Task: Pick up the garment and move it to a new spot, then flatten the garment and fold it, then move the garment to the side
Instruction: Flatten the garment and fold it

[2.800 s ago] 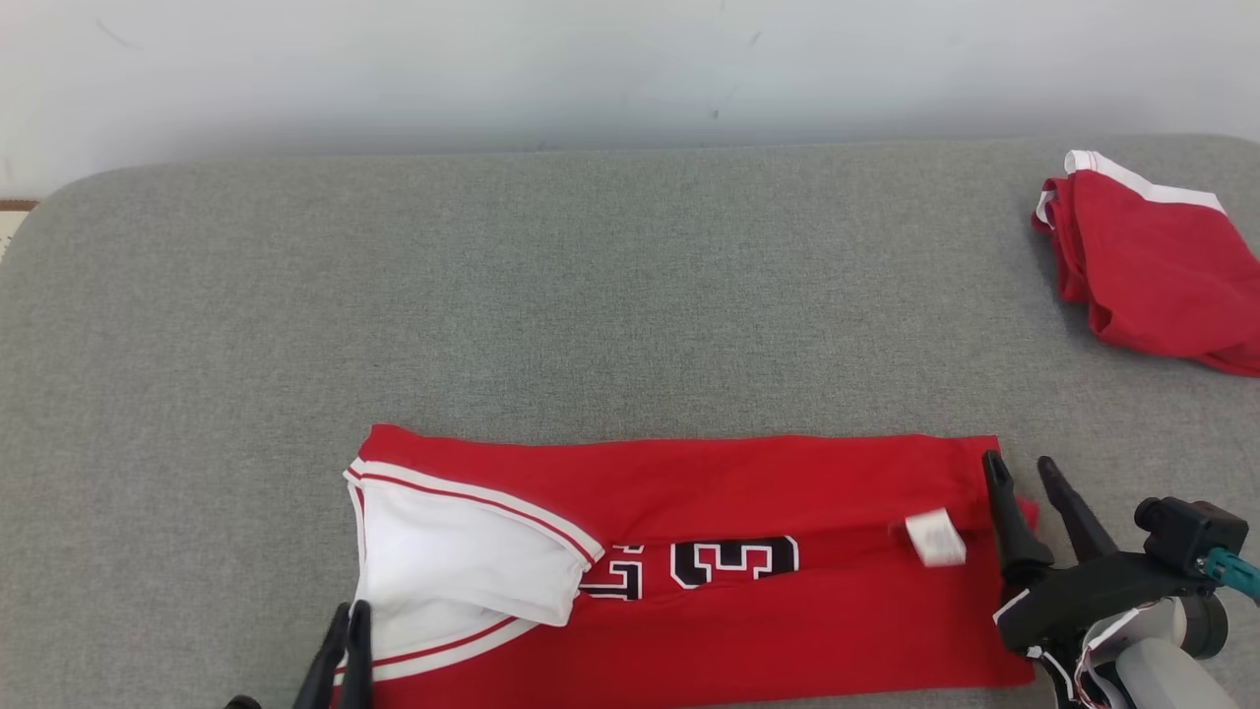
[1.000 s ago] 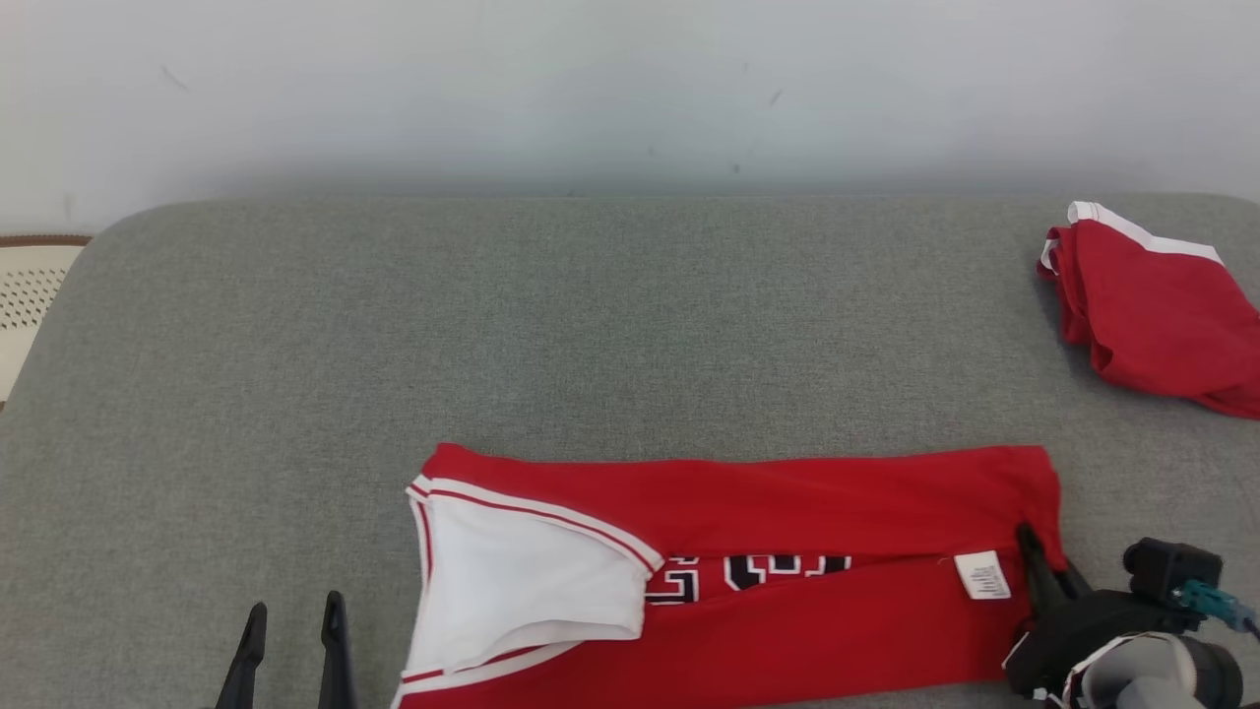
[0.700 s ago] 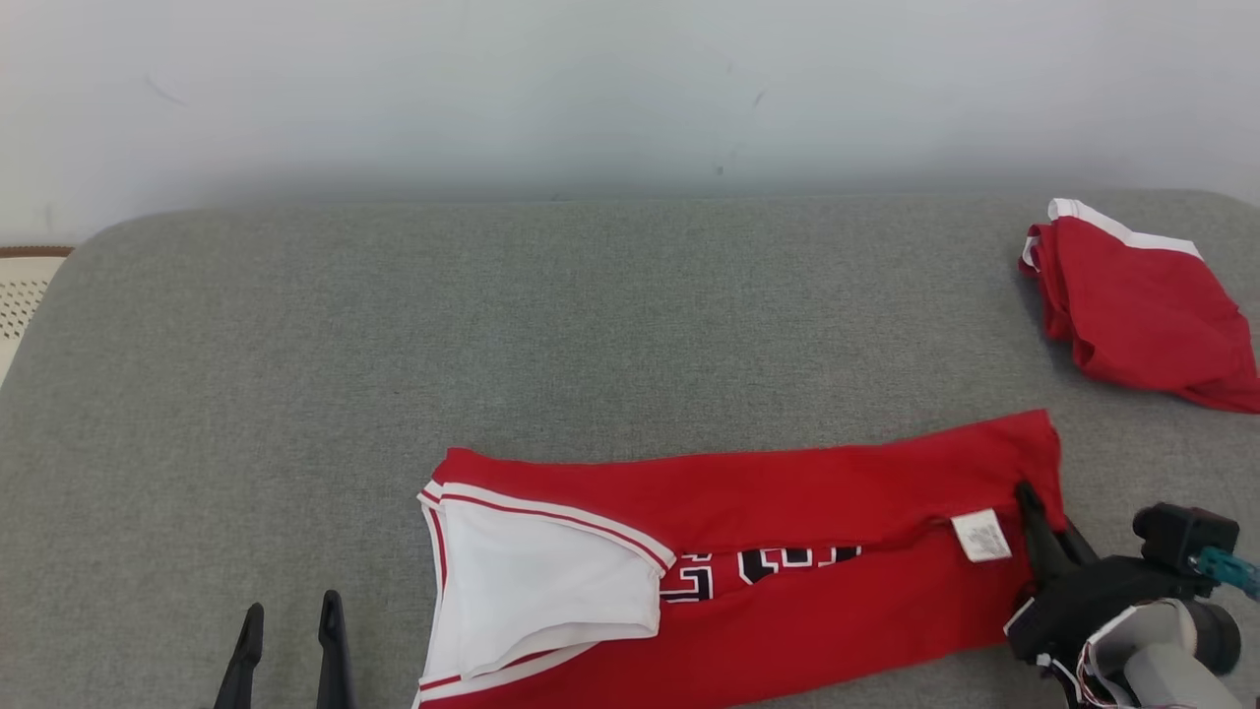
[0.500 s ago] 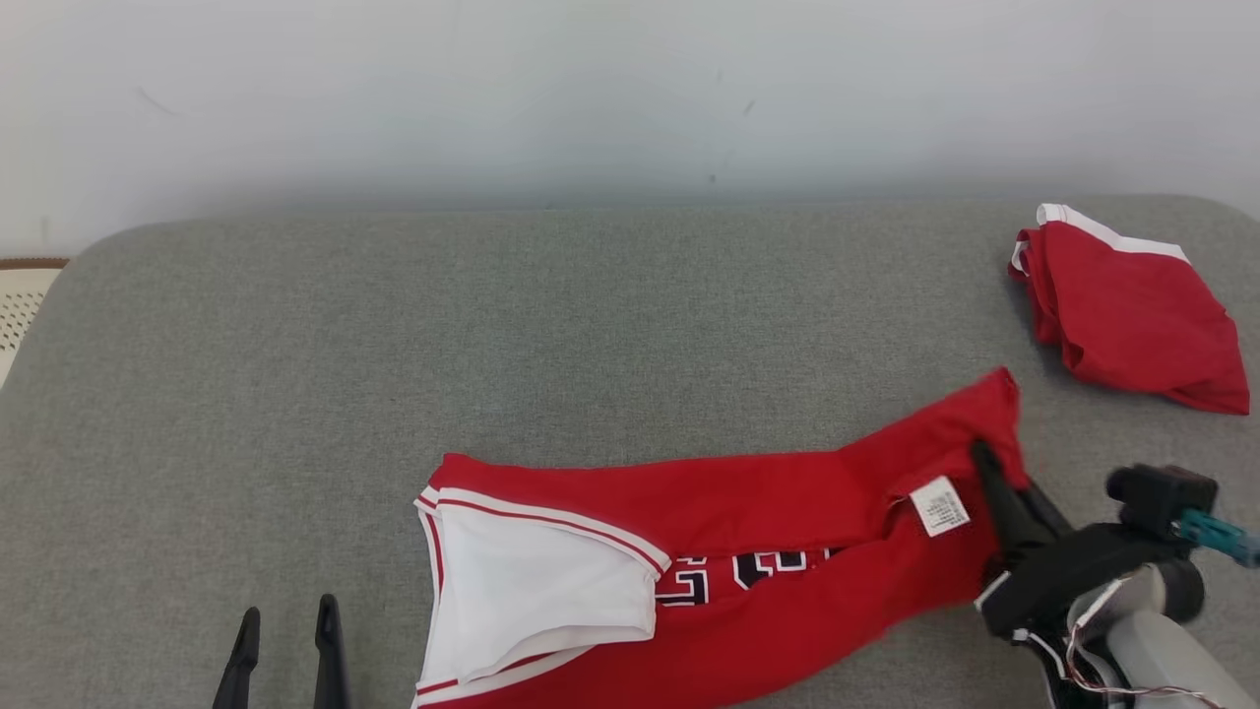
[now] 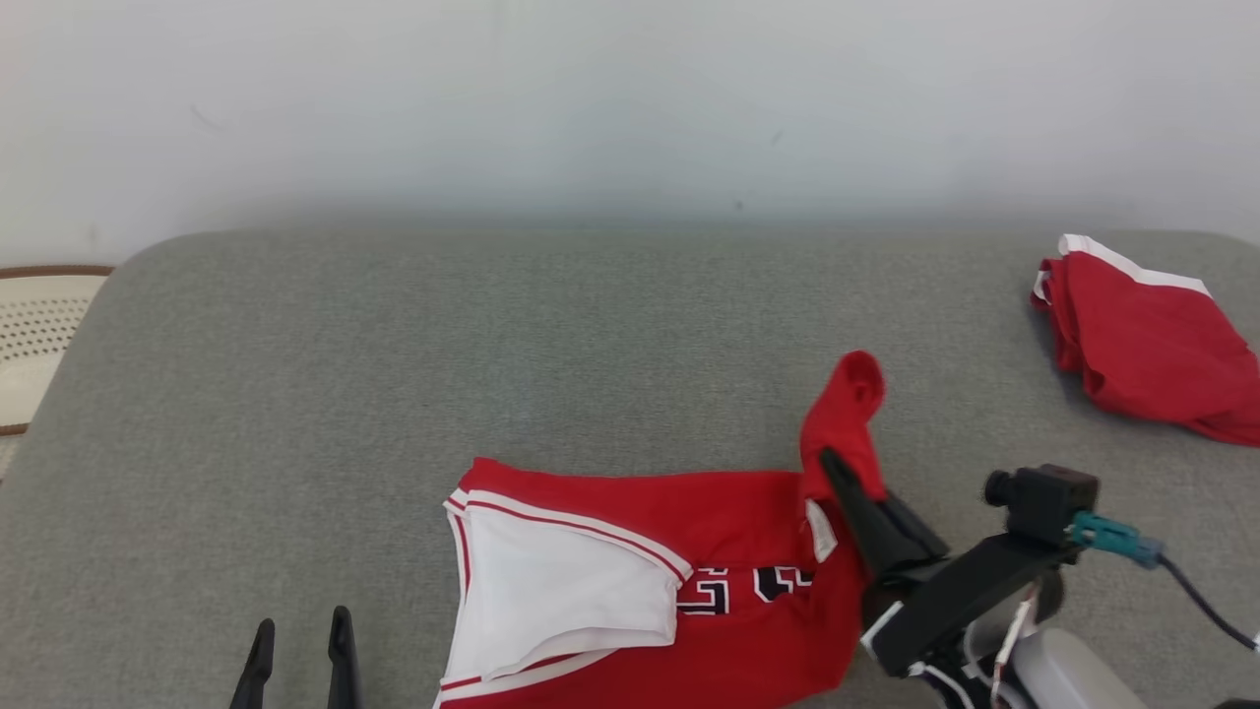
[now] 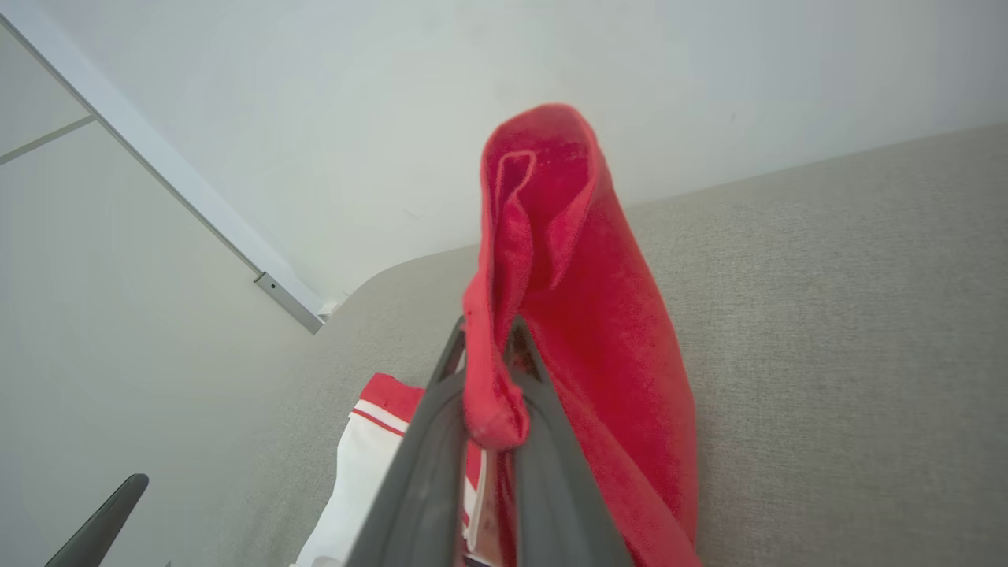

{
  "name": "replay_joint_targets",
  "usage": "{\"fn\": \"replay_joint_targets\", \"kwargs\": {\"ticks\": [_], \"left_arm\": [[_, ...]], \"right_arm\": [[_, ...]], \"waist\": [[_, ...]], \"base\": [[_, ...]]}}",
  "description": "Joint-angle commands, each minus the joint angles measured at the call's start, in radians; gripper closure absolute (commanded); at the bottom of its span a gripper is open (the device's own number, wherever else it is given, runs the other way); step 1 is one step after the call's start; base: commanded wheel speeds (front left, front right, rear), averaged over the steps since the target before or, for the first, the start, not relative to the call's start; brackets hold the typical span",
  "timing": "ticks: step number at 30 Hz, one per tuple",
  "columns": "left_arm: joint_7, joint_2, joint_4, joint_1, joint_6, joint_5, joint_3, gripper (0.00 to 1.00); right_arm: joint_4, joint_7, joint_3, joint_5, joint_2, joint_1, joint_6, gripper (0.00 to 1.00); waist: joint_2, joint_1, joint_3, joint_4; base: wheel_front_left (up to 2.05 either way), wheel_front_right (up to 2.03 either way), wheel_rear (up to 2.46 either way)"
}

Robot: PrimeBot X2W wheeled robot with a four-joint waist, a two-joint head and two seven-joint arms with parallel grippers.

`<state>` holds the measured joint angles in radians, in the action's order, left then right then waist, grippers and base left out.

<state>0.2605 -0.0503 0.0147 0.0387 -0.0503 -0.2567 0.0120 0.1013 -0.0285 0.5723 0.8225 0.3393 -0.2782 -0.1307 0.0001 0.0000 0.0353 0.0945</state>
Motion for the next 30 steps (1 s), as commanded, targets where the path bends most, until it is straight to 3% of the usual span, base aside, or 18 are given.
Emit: {"fn": "replay_joint_targets", "kwargs": {"ticks": [1,16,30], "left_arm": [[0.004,-0.001,0.005,0.008,-0.002,-0.007,0.005,0.0],[0.004,-0.001,0.051,-0.039,0.018,-0.032,0.039,0.0],[0.004,-0.001,0.061,-0.075,0.014,-0.06,0.113,0.0]], "right_arm": [[-0.007,0.009,0.014,0.011,-0.016,0.003,0.0,1.0],[0.114,0.0,0.081,0.03,-0.145,-0.114,0.0,1.0],[0.32,-0.037,0.156,0.057,-0.21,-0.218,0.0,1.0]], "waist": [[-0.0001,0.0,-0.006,0.02],[-0.0001,0.0,0.011,0.133],[-0.0001,0.0,0.057,0.235]], "base": [[0.0,0.0,0.0],[0.0,0.0,0.0],[0.0,0.0,0.0]]}}
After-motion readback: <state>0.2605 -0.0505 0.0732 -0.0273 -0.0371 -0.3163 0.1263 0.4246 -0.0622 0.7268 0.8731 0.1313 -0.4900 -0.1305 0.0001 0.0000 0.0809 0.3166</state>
